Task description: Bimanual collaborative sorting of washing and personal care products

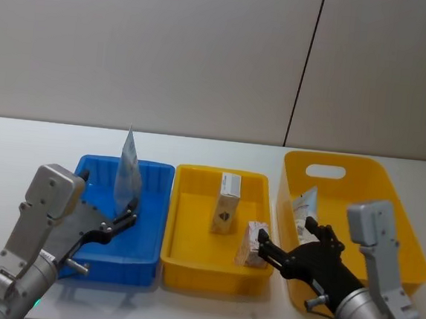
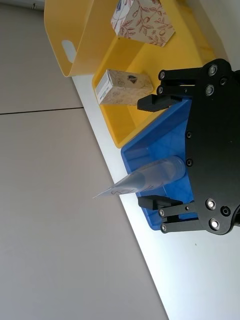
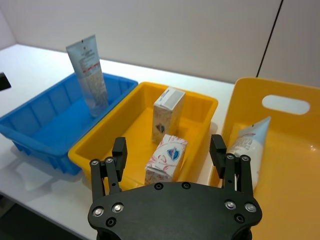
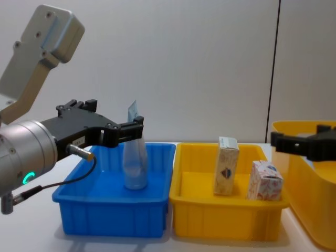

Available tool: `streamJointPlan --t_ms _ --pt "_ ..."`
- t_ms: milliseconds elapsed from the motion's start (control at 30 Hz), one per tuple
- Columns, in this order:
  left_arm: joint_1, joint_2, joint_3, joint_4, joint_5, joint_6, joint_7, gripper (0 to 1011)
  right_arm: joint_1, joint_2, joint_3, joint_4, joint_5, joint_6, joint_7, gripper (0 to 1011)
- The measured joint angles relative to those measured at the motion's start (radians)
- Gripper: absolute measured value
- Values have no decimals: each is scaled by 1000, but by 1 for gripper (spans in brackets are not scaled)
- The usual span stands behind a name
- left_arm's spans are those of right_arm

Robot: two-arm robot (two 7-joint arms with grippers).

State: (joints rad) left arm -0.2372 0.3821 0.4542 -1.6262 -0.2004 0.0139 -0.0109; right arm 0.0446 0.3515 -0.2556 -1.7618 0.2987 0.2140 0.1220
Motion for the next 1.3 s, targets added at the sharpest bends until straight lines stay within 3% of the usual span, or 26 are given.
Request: streamJointPlan --t_ms 567,1300 --pt "0 0 0 0 0 0 0 1001 71 -69 -62 71 -61 115 -53 1002" --pt "0 0 0 0 0 0 0 1001 98 -154 -98 149 -141 128 -154 1002"
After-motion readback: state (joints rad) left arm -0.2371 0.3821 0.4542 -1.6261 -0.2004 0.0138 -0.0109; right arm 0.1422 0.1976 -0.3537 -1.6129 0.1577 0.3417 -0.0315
